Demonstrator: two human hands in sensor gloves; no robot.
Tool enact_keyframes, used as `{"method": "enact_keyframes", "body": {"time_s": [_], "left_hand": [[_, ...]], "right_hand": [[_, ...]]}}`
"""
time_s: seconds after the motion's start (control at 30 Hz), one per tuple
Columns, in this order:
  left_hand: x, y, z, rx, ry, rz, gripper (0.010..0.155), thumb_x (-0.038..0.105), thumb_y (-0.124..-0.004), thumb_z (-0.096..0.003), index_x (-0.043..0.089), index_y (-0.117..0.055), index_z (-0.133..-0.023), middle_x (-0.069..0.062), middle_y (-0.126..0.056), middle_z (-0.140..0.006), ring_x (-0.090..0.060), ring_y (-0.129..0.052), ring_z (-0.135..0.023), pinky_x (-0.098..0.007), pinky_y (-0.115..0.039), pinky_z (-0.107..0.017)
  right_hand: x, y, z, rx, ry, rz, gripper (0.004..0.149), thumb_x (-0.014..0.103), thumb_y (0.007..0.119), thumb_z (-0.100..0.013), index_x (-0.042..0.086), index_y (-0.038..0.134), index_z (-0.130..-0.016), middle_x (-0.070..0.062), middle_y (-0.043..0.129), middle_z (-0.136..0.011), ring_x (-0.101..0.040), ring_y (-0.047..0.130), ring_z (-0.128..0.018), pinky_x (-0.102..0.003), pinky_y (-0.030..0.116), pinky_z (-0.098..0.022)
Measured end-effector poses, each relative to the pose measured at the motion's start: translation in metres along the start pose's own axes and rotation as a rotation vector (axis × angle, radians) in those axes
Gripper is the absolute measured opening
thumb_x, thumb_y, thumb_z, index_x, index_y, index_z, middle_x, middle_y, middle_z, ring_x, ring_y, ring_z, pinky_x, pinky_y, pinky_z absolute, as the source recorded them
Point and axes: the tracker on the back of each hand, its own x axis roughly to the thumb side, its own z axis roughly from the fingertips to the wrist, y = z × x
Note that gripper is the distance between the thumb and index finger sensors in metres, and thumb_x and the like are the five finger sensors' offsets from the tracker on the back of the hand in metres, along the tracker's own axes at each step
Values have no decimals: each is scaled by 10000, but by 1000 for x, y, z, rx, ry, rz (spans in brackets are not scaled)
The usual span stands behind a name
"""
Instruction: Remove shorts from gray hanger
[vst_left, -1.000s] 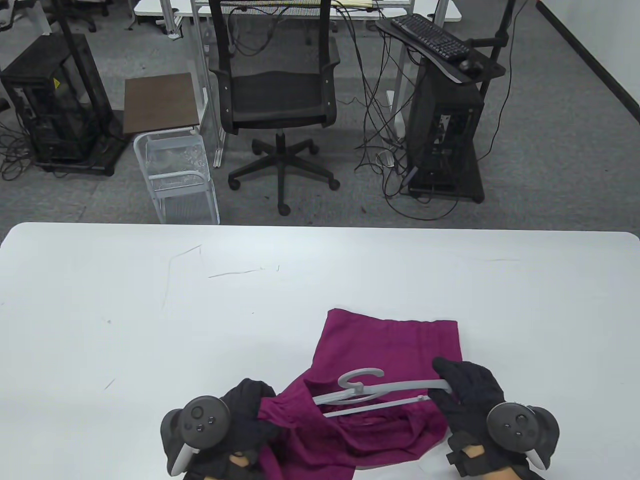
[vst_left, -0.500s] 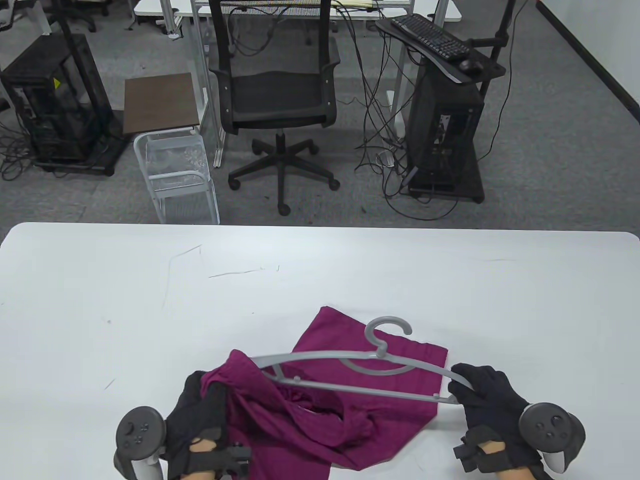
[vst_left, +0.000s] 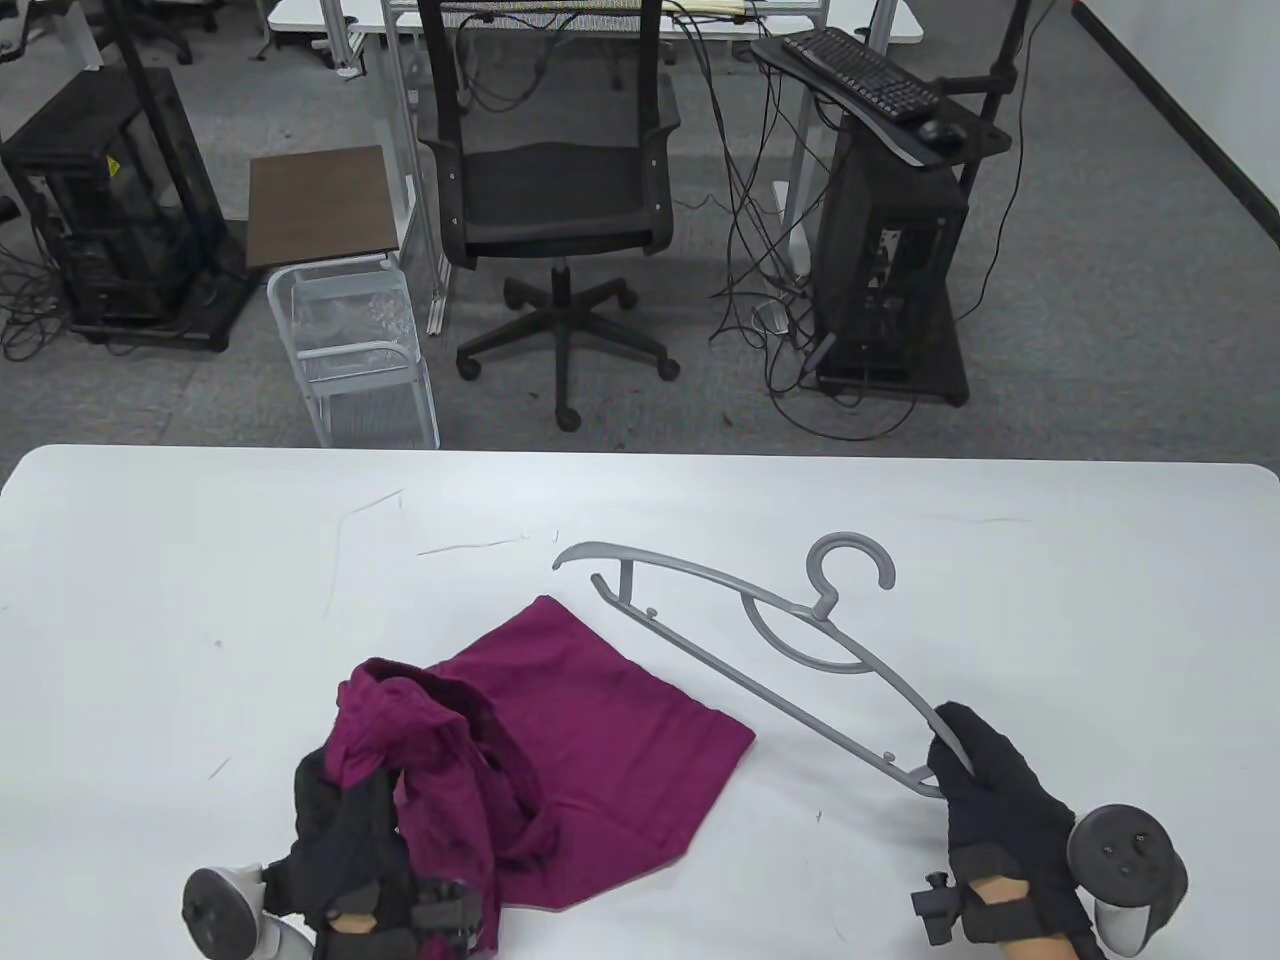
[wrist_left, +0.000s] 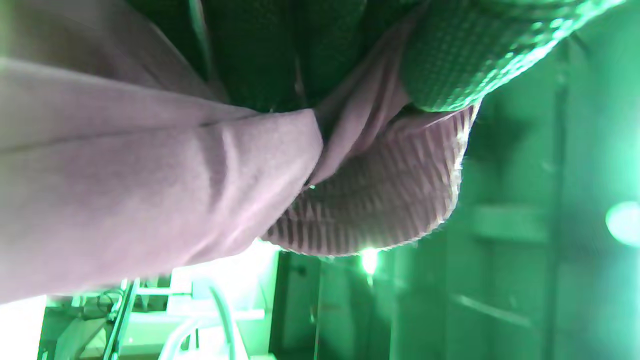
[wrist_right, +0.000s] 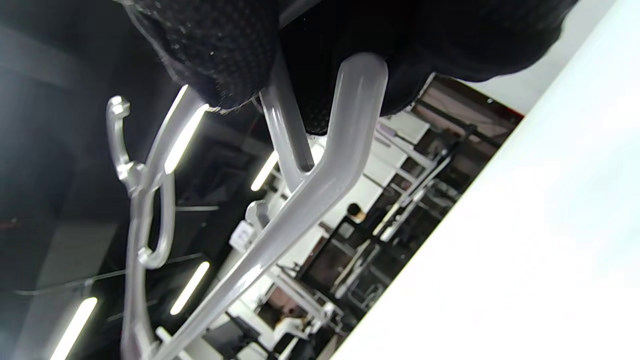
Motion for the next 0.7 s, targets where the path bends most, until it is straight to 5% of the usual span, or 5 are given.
{"method": "enact_keyframes", "body": {"time_s": [0.13, 0.2, 0.37, 0.53, 0.7], "left_hand": [[-5, -27, -2, -202, 51, -232, 453, 486, -778, -468, 400, -694, -905, 90, -775, -1053, -260, -777, -1039, -578, -570, -783], [-13, -43, 1, -268, 149, -459, 455, 481, -776, -468, 388, -702, -907, 79, -742, -1067, -299, -604, -1098, -618, -351, -782], [-44, -76, 7, -413, 374, -986, 477, 472, -774, -449, 379, -713, -913, 43, -688, -1096, -398, -451, -1094, -643, -301, -752], [-77, -88, 14, -817, 637, -1110, 1081, 656, -881, -250, 320, -329, -1116, -71, -250, -1187, -425, -49, -1070, -662, -72, -722], [-67, -79, 10, -721, 576, -982, 1066, 667, -879, -219, 323, -416, -1116, -60, -345, -1201, -452, -146, -1103, -683, -132, -738]], "right_hand": [[2, 2, 0, 30, -27, -52, 606, 168, 759, -504, 415, 542, -1013, -113, 788, -904, -418, 822, -638, -475, 823, -362], [2, 2, 0, 23, -38, -49, 581, 150, 760, -502, 437, 601, -983, -121, 782, -912, -425, 817, -641, -476, 820, -363], [2, 4, 1, 45, -52, -41, 545, 153, 772, -498, 424, 675, -962, -126, 797, -906, -429, 826, -630, -478, 819, -357], [4, 6, 2, 61, -61, -31, 533, 152, 776, -497, 421, 701, -951, -129, 799, -905, -433, 824, -631, -483, 814, -360], [5, 6, 3, 80, -62, -31, 529, 150, 778, -495, 416, 716, -948, -132, 798, -905, -439, 819, -631, -488, 807, -363]]}}
